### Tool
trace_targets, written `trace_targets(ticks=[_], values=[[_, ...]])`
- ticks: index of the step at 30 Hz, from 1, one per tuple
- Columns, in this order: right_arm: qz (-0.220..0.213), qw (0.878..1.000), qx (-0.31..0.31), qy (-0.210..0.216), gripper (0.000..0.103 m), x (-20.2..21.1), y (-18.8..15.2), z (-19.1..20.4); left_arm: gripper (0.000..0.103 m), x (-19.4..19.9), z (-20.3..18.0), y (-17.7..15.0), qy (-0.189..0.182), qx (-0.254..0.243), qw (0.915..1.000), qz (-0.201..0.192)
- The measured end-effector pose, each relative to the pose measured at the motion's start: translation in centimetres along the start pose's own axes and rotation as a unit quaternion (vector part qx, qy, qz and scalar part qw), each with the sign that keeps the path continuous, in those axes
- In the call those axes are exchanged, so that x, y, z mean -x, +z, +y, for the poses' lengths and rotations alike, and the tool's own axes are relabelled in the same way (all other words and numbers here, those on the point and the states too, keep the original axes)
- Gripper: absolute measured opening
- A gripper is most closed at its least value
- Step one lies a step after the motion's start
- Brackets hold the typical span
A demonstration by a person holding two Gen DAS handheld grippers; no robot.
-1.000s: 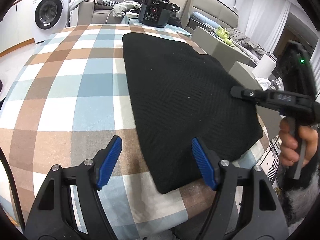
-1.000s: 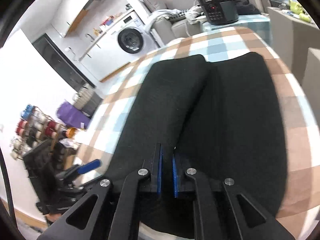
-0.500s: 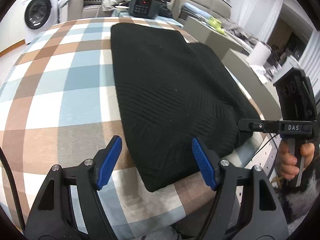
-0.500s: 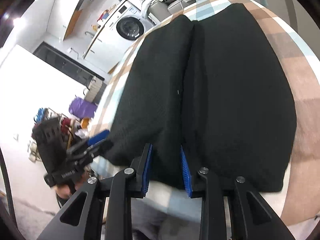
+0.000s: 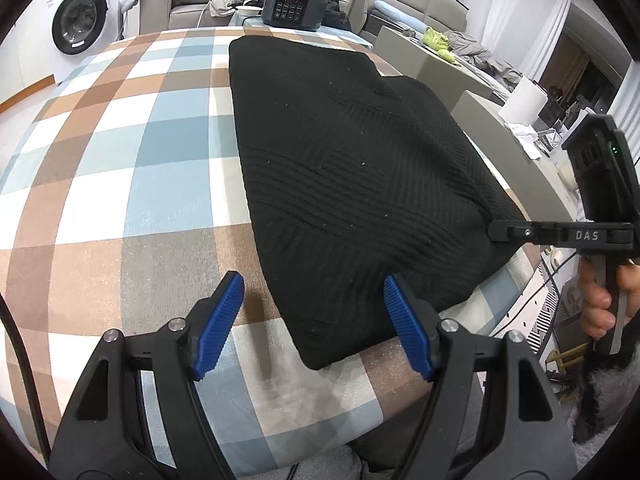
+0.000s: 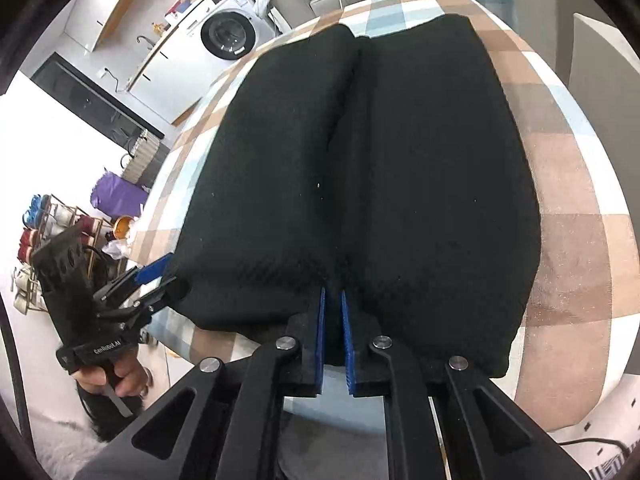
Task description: Fold small clothes
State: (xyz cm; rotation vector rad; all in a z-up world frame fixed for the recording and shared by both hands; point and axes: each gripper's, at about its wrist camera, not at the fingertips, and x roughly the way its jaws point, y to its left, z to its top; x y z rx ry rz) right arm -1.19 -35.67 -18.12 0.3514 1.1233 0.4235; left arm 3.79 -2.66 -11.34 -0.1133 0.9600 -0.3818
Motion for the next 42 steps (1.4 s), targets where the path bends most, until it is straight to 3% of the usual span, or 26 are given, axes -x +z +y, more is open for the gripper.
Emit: trace_targets(ticks=[4, 6, 11, 19, 26, 28, 30, 31, 34, 39, 42], values=[[-0.033, 0.999, -0.02, 0.025, 0.021, 1.3, 0.5, -0.9, 0.07, 0.9, -0.8, 0.7, -0.021, -0.002, 0.9996, -0.017], [-0.052, 0.997, -0.054, 0.009, 0.044, 1.2, 1.1, -2.2, 0.07, 0.9, -1.6, 1.2, -0.034, -0.006, 0.9991, -0.026], [-0.064, 0.992, -0.102, 0.029, 0.044, -0.2, 3.0, -4.2, 0.07, -1.2, -4.9, 2.4, -0.058, -0.04, 0.9972, -0.026], [-0.037, 0.996, -0.059, 0.057, 0.045, -3.5, 7.8, -3.2, 0.07, -2.6, -6.3, 1.7, -0.039, -0.085, 0.9956, 0.004], [-0.025, 0.999, 0.007, 0.031, 0.044, -7.0, 12.4, -0.9, 0.07, -1.0, -3.1, 2.0, -0.044, -0.022, 0.9988, -0.003], [-0.027, 0.999, 0.024, 0.02, 0.038, -7.4, 12.9, -0.3, 0.07, -0.4, -2.2, 2.1, -0.042, -0.007, 0.9991, -0.009], [-0.033, 0.999, 0.042, 0.01, 0.018, -7.5, 12.9, 0.1, 0.07, 0.1, -1.6, 2.0, -0.037, 0.001, 0.9992, -0.015], [-0.035, 0.998, 0.047, 0.007, 0.016, -7.5, 12.8, 0.3, 0.07, 0.3, -1.3, 2.1, -0.033, 0.004, 0.9993, -0.017], [-0.058, 0.995, 0.078, -0.024, 0.011, -6.2, 12.5, 2.2, 0.07, 0.8, -0.6, 2.2, -0.028, 0.011, 0.9993, -0.023], [-0.115, 0.983, 0.135, -0.046, 0.011, -0.2, 12.2, 5.7, 0.07, 2.8, 0.1, 2.3, -0.038, 0.021, 0.9981, -0.043], [-0.095, 0.985, 0.111, -0.091, 0.011, -0.8, 12.6, 3.6, 0.07, 3.2, 0.2, 2.4, -0.039, 0.021, 0.9978, -0.049]])
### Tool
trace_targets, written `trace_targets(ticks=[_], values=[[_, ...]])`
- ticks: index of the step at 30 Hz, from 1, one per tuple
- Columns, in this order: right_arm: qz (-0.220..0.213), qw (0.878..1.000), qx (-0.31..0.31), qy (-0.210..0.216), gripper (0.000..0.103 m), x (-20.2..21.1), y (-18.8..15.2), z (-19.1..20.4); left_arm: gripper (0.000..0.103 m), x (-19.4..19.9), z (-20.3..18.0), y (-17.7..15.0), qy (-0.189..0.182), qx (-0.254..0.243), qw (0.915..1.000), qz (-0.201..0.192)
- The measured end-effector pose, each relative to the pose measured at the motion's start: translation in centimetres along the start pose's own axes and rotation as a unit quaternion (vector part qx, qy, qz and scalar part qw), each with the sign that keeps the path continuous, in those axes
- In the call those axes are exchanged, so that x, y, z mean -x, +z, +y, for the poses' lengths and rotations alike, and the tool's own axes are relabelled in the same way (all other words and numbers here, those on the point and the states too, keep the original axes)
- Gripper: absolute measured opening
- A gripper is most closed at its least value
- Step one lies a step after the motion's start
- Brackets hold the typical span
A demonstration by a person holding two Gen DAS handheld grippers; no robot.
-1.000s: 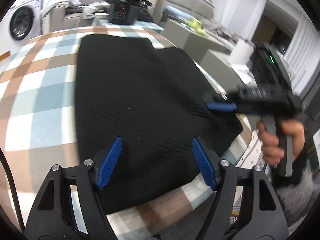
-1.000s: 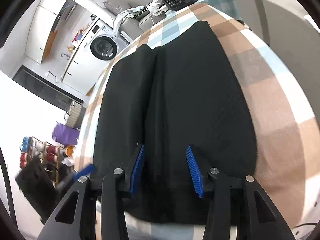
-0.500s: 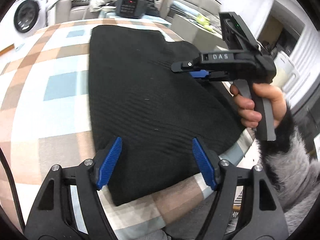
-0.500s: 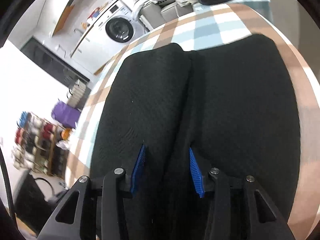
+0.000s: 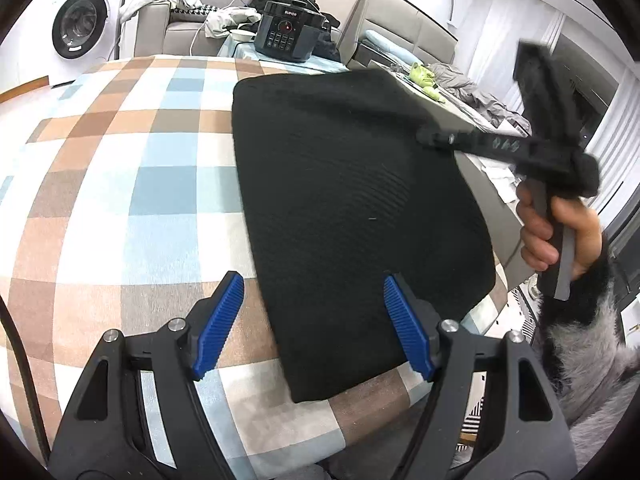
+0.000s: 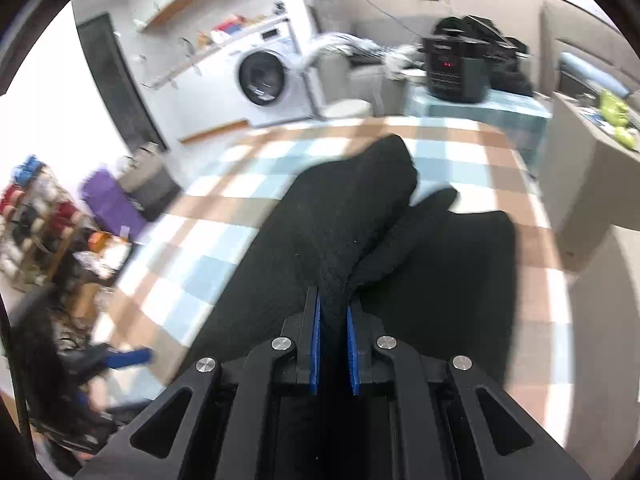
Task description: Fold small clothes
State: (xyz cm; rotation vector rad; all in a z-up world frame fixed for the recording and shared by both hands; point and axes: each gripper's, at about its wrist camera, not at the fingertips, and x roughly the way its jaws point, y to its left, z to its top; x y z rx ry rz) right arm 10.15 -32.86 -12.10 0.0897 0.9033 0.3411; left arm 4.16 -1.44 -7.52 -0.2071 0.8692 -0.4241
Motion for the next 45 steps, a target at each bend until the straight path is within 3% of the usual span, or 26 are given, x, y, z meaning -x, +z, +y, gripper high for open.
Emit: trace_targets(ticks=[5, 6, 9, 11, 15, 20, 22, 23, 24, 27, 30, 32, 33, 35, 37, 40, 42, 45], values=[[0.079, 0.993, -0.082, 0.037, 0.018, -4.5, -2.1, -4.0, 0.07, -0.8, -0.2, -0.1, 0.003, -0.009, 0.9999, 0.012], [0.084, 0.991, -0.092, 0.047, 0.023, -4.5, -2.8, -4.5, 0.07, -0.8, -0.3, -0.2, 0.004, -0.012, 0.9998, 0.013], [0.074, 0.989, -0.11, 0.071, 0.037, -3.4, -4.9, -5.3, 0.07, -1.0, -0.6, -0.6, 0.005, -0.015, 0.9998, 0.015], [0.068, 0.985, -0.126, 0.091, 0.039, -2.5, -6.5, -5.7, 0.07, -1.4, -0.5, -0.7, 0.007, -0.012, 0.9997, 0.02], [0.063, 0.975, -0.166, 0.13, 0.04, -0.9, -9.5, -5.7, 0.07, -2.3, -0.7, -0.6, 0.006, -0.011, 0.9995, 0.028], [0.055, 0.973, -0.174, 0.139, 0.04, -0.3, -11.0, -5.1, 0.07, -2.9, -1.2, -0.3, 0.0, -0.022, 0.9993, 0.031], [0.051, 0.976, -0.173, 0.121, 0.034, -0.6, -10.8, -4.6, 0.07, -3.0, -1.4, -0.2, 0.001, -0.024, 0.9992, 0.031], [0.052, 0.977, -0.168, 0.118, 0.018, -0.5, -10.7, -4.5, 0.07, -3.0, -1.4, -0.2, 0.001, -0.023, 0.9992, 0.031], [0.048, 0.98, -0.158, 0.114, 0.01, -0.4, -10.3, -3.9, 0.07, -3.0, -1.4, -0.2, 0.001, -0.022, 0.9993, 0.03], [0.013, 0.992, -0.099, 0.076, 0.008, 1.3, -8.9, -2.1, 0.07, -2.7, -1.4, -0.3, 0.003, -0.018, 0.9995, 0.027], [-0.004, 0.995, -0.076, 0.057, 0.008, 3.0, -7.8, -1.6, 0.07, -2.4, -1.2, -0.4, 0.006, -0.015, 0.9996, 0.025], [0.017, 0.997, -0.072, 0.002, 0.007, 2.2, -8.4, -2.5, 0.07, -2.6, -1.0, -0.4, 0.006, -0.011, 0.9996, 0.027], [0.037, 0.996, -0.079, -0.003, 0.008, 1.3, -8.8, -2.9, 0.07, -2.8, -0.9, -0.3, 0.006, -0.009, 0.9995, 0.028], [0.074, 0.99, -0.115, 0.019, 0.008, -0.3, -9.7, -4.7, 0.07, -3.3, -0.9, -0.3, 0.006, -0.007, 0.9995, 0.03], [0.063, 0.986, -0.138, 0.062, 0.008, -0.3, -9.9, -6.1, 0.07, -3.8, -0.9, 0.0, 0.006, -0.006, 0.9995, 0.03], [0.035, 0.984, -0.146, 0.096, 0.017, -0.3, -8.6, -6.9, 0.07, -4.9, -0.7, 0.7, 0.019, -0.002, 0.9995, 0.026], [0.021, 0.981, -0.157, 0.114, 0.045, -0.7, -7.4, -7.3, 0.07, -6.0, -0.5, 1.2, 0.034, 0.005, 0.9989, 0.031], [0.019, 0.976, -0.171, 0.129, 0.052, -2.3, -5.6, -7.9, 0.07, -7.2, -0.3, 1.8, 0.034, 0.013, 0.9982, 0.048]])
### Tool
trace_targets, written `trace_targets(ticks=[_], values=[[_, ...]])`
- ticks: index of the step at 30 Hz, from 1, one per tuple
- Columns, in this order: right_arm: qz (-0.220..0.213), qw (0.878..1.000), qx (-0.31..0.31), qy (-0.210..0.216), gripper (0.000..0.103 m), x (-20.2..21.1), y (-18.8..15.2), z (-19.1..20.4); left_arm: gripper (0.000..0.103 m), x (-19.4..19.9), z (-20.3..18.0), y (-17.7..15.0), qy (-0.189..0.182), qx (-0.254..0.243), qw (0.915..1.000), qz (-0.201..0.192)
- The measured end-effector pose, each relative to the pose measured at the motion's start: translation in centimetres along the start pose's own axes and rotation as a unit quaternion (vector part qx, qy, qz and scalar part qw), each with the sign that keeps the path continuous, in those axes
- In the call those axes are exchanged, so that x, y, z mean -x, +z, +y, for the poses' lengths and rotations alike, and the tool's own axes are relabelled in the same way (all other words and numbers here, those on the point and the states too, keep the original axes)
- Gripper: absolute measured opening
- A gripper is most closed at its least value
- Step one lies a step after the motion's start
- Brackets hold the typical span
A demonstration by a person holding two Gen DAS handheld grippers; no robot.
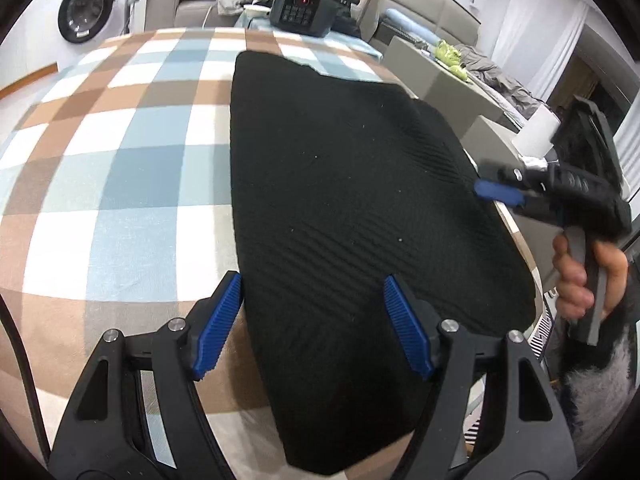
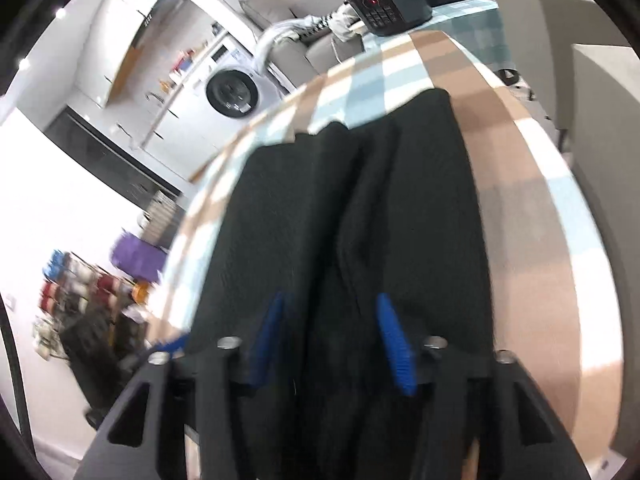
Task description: Fold small clothes
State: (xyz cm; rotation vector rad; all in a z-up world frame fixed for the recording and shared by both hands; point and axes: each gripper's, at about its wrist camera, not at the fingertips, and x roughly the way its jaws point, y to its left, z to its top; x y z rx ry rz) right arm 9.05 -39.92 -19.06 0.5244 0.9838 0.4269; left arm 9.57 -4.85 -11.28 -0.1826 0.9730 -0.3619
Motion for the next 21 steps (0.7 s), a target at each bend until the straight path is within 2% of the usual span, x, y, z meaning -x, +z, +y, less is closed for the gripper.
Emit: trace_targets(ticks=[4, 7, 8, 9, 11, 13, 14, 16, 17, 19, 21], values=[[0.013, 1.0, 0.007, 0.001, 0.052, -1.7, 2.1, -0.3, 0.07, 0.0, 0.1, 0.0, -0.003, -0.008, 1.0, 0.001], [0.014, 0.999, 0.041, -0.005, 0.051, -3.2, 3.3, 1.1, 0.07, -0.1, 0.6, 0.0, -0.003, -0.003, 1.0, 0.004], [0.011, 0.998, 0.058, -0.017, 0.039, -3.3, 3.6, 1.4, 0.07, 0.0, 0.7, -0.1, -0.003, -0.002, 1.0, 0.003], [0.01, 0.996, 0.08, -0.035, 0.021, -4.0, 3.9, 2.0, 0.07, 0.1, 0.8, -0.1, -0.002, 0.0, 1.0, 0.002], [0.013, 0.991, 0.117, -0.066, 0.012, -4.6, 4.0, 3.1, 0.07, 0.3, 0.8, 0.0, 0.0, 0.002, 1.0, -0.002], [-0.01, 0.985, 0.154, -0.074, 0.01, -3.6, 4.0, 4.6, 0.07, 0.7, 0.8, 0.2, 0.001, 0.003, 1.0, -0.008], [-0.034, 0.982, 0.166, -0.078, 0.01, -2.2, 4.3, 5.3, 0.07, 1.0, 0.8, 0.3, 0.0, 0.003, 0.9999, -0.012], [-0.058, 0.982, 0.162, -0.075, 0.01, -0.3, 4.9, 5.7, 0.07, 1.5, 0.6, 0.5, -0.004, 0.003, 0.9998, -0.019], [-0.066, 0.98, 0.165, -0.092, 0.01, 0.6, 5.1, 5.7, 0.07, 1.7, 0.6, 0.6, -0.006, 0.002, 0.9997, -0.022], [-0.064, 0.979, 0.149, -0.121, 0.01, 0.9, 5.4, 4.4, 0.07, 1.8, 0.3, 0.7, -0.007, -0.001, 0.9997, -0.025], [-0.044, 0.985, 0.103, -0.13, 0.01, 0.1, 5.5, 1.7, 0.07, 1.7, 0.1, 0.6, -0.008, -0.003, 0.9997, -0.025]])
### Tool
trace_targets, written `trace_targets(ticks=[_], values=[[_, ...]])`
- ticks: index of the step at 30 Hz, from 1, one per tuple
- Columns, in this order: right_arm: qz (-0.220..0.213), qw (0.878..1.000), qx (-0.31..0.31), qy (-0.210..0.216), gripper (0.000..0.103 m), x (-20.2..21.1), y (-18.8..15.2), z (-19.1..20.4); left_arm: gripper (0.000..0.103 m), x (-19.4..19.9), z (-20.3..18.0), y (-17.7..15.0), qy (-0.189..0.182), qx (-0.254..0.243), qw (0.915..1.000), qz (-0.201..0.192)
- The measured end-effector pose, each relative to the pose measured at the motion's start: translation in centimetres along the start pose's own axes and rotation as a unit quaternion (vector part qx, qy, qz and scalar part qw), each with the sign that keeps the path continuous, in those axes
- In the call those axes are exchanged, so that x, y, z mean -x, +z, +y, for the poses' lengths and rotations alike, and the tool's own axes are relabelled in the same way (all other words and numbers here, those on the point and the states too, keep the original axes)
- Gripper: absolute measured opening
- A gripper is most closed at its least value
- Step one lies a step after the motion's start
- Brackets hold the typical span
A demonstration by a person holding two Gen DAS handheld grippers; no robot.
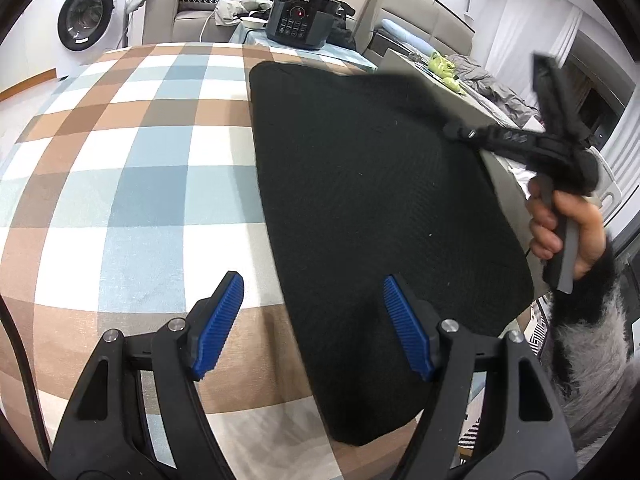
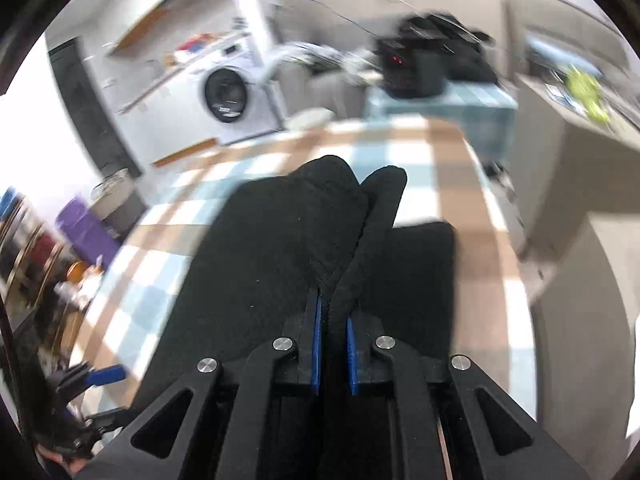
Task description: Fold small clothes
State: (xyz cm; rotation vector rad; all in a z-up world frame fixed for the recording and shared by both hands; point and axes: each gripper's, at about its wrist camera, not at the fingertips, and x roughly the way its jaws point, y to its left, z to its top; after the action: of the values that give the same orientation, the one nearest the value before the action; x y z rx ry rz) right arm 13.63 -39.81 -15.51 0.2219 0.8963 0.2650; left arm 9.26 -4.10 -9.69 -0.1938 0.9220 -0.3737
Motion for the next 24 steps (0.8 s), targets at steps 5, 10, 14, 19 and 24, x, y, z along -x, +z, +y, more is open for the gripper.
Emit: trace_targets(ticks=[5, 10, 14, 19, 24], values=[[0.036, 0.996, -0.061, 0.047, 0.014, -1.4, -1.9, -3.2, 0.07, -0.4, -0.3, -0.5, 0.003, -0.002, 1.0, 0.005], [0.046, 0.986, -0.115, 0.115, 0.034, 0.8, -5.7, -4.6, 0.07, -1.1, -0.2, -0.7, 0.0, 0.002, 0.9999, 0.011], [0.046, 0.98, -0.135, 0.136, 0.042, 3.2, -9.3, -3.7, 0.07, -2.3, -0.5, -0.6, 0.001, -0.001, 0.9998, 0.021], [0.04, 0.978, -0.137, 0.152, 0.044, 5.3, -12.1, -2.3, 0.07, -3.1, -1.1, -0.4, -0.003, -0.01, 0.9996, 0.026], [0.044, 0.984, -0.12, 0.12, 0.041, 4.6, -11.5, -1.7, 0.07, -3.1, -1.5, -0.3, -0.001, -0.015, 0.9996, 0.025]])
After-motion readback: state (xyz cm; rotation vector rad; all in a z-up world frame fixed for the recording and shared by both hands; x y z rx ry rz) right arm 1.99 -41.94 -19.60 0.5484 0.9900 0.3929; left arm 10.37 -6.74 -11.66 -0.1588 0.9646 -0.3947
